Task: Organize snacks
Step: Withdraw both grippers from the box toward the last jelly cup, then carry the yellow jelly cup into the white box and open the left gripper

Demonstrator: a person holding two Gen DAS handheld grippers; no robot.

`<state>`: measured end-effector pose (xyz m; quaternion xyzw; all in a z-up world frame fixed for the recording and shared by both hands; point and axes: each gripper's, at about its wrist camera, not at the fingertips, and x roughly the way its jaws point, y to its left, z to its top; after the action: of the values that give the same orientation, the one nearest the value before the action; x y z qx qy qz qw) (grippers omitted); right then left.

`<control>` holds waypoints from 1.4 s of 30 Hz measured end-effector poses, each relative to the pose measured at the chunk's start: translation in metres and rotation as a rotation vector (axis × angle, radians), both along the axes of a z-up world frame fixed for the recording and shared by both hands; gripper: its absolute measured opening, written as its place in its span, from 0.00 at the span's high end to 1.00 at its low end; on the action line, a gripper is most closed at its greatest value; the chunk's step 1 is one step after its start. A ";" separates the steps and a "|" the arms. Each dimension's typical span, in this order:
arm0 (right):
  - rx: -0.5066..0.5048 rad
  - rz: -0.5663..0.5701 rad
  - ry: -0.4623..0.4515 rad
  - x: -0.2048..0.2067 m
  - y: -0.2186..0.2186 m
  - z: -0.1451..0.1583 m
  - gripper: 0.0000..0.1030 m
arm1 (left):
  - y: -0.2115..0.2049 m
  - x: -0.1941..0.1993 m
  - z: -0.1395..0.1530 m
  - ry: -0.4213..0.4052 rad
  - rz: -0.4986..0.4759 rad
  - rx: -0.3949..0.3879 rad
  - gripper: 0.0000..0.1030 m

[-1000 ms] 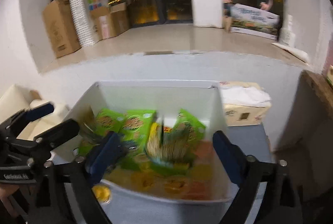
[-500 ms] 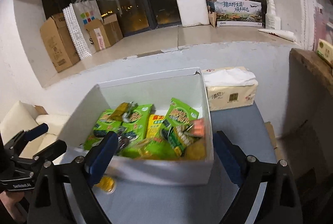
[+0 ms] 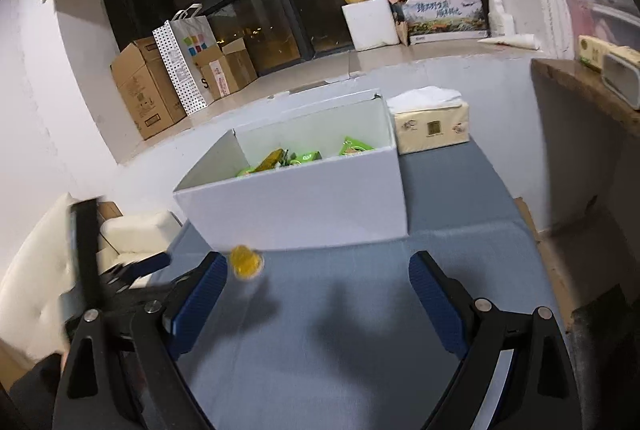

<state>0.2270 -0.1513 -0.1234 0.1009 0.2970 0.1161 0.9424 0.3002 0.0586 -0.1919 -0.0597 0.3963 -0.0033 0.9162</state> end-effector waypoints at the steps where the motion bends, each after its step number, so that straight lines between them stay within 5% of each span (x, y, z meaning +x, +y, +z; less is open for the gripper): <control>1: 0.001 0.000 0.000 -0.005 -0.001 -0.001 0.07 | -0.002 0.005 -0.004 0.004 0.005 0.002 0.00; 6: -0.012 -0.027 -0.002 -0.029 -0.013 -0.006 0.07 | -0.009 0.026 -0.023 0.037 0.028 0.023 0.05; 8: -0.008 -0.044 0.002 -0.033 -0.019 -0.008 0.07 | -0.010 0.030 -0.027 0.053 0.038 0.022 0.39; 10: 0.005 -0.055 0.012 -0.033 -0.025 -0.011 0.08 | -0.011 0.035 -0.033 0.082 0.039 0.020 0.61; 24: 0.001 -0.063 0.017 -0.032 -0.025 -0.016 0.07 | -0.015 0.004 -0.010 0.002 -0.037 0.012 0.65; 34: -0.039 -0.018 -0.001 -0.008 -0.010 -0.003 0.07 | 0.006 -0.044 0.069 -0.176 -0.056 -0.030 0.65; 42: -0.034 0.021 -0.009 -0.002 0.004 0.000 0.07 | 0.021 0.000 0.119 -0.223 -0.035 -0.006 0.64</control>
<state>0.2253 -0.1469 -0.1231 0.0812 0.2958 0.1212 0.9441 0.2998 0.0791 -0.0725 -0.0545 0.2930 -0.0272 0.9542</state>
